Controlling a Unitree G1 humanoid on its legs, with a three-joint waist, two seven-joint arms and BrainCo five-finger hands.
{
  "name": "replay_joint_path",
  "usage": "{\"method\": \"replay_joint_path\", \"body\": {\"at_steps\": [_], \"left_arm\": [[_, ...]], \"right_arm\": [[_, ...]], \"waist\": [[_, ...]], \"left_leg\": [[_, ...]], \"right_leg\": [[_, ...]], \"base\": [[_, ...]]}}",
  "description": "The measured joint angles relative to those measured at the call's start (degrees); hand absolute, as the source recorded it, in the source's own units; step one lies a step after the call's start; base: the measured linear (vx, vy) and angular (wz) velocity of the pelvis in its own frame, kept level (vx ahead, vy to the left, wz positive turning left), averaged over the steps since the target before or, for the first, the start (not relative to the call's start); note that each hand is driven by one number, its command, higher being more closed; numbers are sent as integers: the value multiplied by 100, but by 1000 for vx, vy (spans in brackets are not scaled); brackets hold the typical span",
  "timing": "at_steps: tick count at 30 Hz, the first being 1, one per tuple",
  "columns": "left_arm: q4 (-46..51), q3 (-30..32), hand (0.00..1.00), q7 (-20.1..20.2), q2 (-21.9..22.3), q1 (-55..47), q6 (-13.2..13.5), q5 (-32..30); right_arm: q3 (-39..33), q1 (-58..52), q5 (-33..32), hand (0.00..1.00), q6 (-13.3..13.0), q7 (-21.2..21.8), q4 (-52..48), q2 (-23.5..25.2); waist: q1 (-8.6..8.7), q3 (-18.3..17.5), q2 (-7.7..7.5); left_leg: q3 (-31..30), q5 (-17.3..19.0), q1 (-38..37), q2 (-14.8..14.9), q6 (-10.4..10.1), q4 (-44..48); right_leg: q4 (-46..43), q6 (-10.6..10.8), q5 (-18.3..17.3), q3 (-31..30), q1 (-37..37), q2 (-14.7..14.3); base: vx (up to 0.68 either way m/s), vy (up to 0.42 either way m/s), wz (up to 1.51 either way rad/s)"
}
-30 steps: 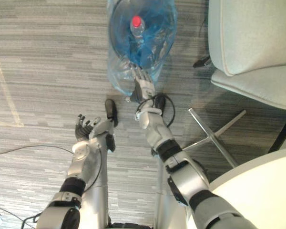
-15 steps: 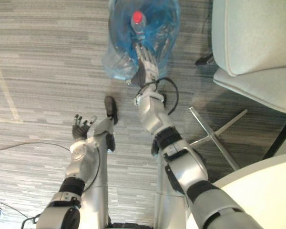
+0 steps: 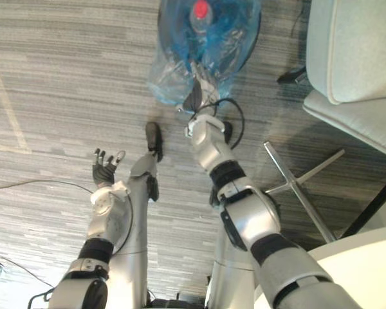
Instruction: Gather rubbish on tea table into small bin, then transfer packed bag to large trash can.
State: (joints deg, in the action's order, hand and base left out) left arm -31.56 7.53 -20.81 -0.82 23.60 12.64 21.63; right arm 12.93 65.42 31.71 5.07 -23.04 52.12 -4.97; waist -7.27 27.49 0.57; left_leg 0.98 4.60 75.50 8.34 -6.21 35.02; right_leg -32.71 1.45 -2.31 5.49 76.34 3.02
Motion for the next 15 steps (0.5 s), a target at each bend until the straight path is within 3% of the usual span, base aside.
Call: {"method": "replay_joint_path", "body": {"at_steps": [5, 15], "left_arm": [[-46, 2, 0, 29, 13, 0, 2, 0], [-56, 45, 0, 98, 36, 0, -44, 0]], "right_arm": [[-2, 98, -14, 100, -4, 47, 129, -135], [32, -80, -32, 100, -5, 58, -28, -184]], "waist": [[-117, 0, 0], [-142, -5, 2]], "left_leg": [[-8, 0, 6, -6, 0, 13], [1, 13, 5, 6, 19, 155]], "right_leg": [[-23, 20, -24, 8, 5, 7], [-86, -28, 7, -11, -12, 1]], "base": [[-9, -12, 0], [-9, -14, -1]]}}
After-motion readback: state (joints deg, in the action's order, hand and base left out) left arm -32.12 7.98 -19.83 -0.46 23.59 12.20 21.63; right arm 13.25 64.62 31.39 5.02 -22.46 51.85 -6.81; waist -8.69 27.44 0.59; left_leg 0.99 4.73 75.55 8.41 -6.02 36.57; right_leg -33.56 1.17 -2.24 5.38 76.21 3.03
